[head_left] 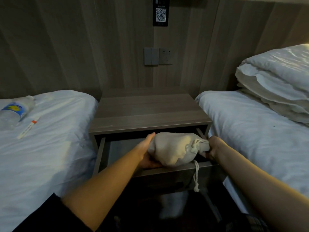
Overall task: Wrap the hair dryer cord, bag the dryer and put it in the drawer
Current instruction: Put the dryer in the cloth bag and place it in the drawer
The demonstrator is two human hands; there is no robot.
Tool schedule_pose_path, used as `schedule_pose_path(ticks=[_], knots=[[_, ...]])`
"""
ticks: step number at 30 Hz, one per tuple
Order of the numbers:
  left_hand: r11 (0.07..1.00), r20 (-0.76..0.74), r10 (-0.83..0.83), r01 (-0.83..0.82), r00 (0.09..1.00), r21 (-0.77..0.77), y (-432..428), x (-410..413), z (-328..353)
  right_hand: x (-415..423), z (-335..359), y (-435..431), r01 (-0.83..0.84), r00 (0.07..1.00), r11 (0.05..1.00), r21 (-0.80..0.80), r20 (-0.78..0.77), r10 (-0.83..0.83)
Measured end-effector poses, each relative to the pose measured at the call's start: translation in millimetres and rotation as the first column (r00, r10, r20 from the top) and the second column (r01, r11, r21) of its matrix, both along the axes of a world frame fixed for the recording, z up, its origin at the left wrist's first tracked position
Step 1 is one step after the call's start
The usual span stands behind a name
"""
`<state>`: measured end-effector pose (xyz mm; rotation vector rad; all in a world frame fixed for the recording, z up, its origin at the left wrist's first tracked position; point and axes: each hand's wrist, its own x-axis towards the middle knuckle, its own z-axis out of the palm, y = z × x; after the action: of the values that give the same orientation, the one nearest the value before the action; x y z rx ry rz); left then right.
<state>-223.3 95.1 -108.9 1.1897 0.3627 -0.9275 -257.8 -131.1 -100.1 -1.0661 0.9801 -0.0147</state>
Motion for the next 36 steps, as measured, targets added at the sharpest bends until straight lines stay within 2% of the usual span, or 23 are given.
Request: schedule_pose_path(ticks=[7,10,12,14,17,19,21,25,27,29,30,32,33,35,36], knots=[[0.961,0.199,-0.003,-0.052,0.98,0.271,-4,14,7,-1,8,10,-0.281,0.955,0.955,-0.095,0.068,0.288],[0.963,0.322,-0.045,-0.044,0.946,0.264,6,28,13,5,18,8,-0.4,0.904,0.917,0.008,0.17,0.392],[0.971,0.338,-0.034,-0.049,0.941,0.232,11,35,12,13,18,10,-0.466,0.871,0.885,0.01,0.179,0.457],[0.975,0.305,0.029,-0.094,0.952,0.2,17,42,2,22,12,17,-0.505,0.848,0.86,-0.076,0.146,0.51],[0.964,0.261,0.134,-0.187,0.956,0.189,26,49,-16,32,-9,26,-0.55,0.811,0.784,-0.287,0.041,0.584],[0.954,0.244,0.186,-0.234,0.952,0.185,29,50,-28,34,-24,28,-0.611,0.763,0.68,-0.405,-0.073,0.642],[0.947,0.277,0.199,-0.257,0.94,0.193,31,51,-39,36,-35,27,-0.683,0.688,0.52,-0.513,-0.213,0.694],[0.941,0.374,0.06,-0.178,0.925,0.288,36,56,-54,37,-46,22,-0.705,0.612,0.247,-0.665,-0.395,0.685],[0.916,0.429,-0.021,-0.154,0.903,0.37,34,56,-56,36,-48,20,-0.711,0.553,0.055,-0.701,-0.509,0.66],[0.837,0.486,-0.155,-0.147,0.86,0.527,32,53,-54,33,-47,21,-0.721,0.477,-0.14,-0.678,-0.633,0.609],[0.768,0.5,-0.248,-0.146,0.83,0.623,30,53,-52,31,-45,22,-0.714,0.458,-0.216,-0.665,-0.679,0.574],[0.547,0.414,-0.486,-0.102,0.77,0.831,30,51,-41,25,-39,24,-0.658,0.48,-0.303,-0.69,-0.694,0.537],[0.422,0.329,-0.586,-0.067,0.741,0.904,30,50,-33,21,-35,25,-0.614,0.512,-0.293,-0.733,-0.653,0.558],[0.229,0.198,-0.717,-0.042,0.668,0.973,30,39,-14,8,-23,30,-0.547,0.532,-0.163,-0.821,-0.491,0.689],[0.202,0.22,-0.78,-0.097,0.586,0.975,30,30,-5,-1,-17,32,-0.54,0.495,-0.106,-0.835,-0.416,0.763]])
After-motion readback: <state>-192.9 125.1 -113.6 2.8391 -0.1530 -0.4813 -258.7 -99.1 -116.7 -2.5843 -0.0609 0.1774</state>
